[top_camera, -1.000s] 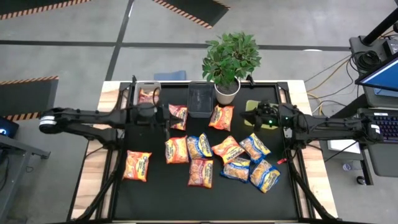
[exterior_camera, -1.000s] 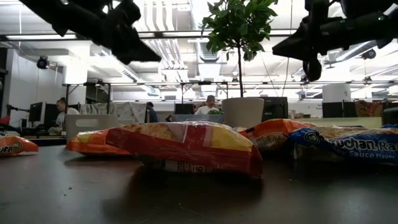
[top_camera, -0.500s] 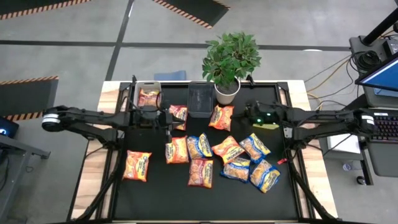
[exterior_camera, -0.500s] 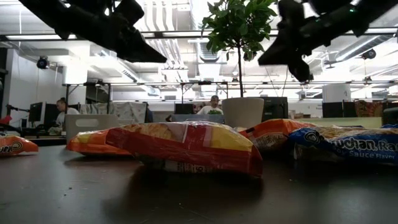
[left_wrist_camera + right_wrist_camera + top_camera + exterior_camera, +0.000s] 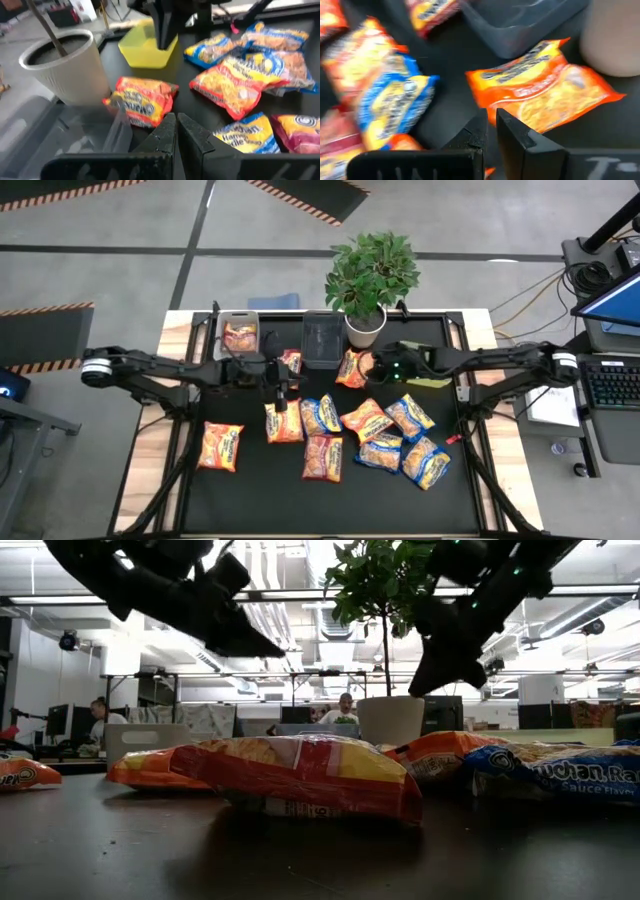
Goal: Sort Maruchan noodles
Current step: Put the orange noodle pack into the yellow bin
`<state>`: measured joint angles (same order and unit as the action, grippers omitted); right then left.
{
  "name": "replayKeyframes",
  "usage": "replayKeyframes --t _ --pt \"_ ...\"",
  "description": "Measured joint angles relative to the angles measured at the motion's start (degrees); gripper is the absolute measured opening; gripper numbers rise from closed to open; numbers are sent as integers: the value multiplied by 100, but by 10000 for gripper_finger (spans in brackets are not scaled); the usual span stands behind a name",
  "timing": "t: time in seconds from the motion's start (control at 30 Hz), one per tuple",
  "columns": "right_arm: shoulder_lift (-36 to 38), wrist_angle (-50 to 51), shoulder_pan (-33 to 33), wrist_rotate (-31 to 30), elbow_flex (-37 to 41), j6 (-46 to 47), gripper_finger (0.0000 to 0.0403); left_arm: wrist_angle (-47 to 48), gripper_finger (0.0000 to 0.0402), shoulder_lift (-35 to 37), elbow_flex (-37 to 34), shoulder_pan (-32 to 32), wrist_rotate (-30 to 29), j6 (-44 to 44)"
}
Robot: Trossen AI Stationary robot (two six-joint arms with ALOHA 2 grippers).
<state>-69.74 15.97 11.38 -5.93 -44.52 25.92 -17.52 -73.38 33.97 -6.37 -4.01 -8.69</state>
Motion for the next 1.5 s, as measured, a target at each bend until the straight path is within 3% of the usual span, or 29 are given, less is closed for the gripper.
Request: replayKeyframes --t 0.23,0.53,0.83,1.17,1.33,1.5 --pt "-690 -252 2 -912 -33 -302 28 7 0 -268 16 0 0 20" --pt "-1611 -646 2 -1117 -34 -345 28 -184 0 -180 21 0 2 -205" --pt "-1986 -844 -198 -736 -45 146 28 -451 0 -151 25 0 4 -433" --pt "-1837 -1850 -731 363 -21 431 28 -717 0 -151 25 32 121 -324" --pt "-1420 -1628 -777 465 -21 412 28 -830 0 -298 25 58 681 231" --pt "-850 -900 -776 454 -21 250 28 -1276 0 -679 23 215 697 803"
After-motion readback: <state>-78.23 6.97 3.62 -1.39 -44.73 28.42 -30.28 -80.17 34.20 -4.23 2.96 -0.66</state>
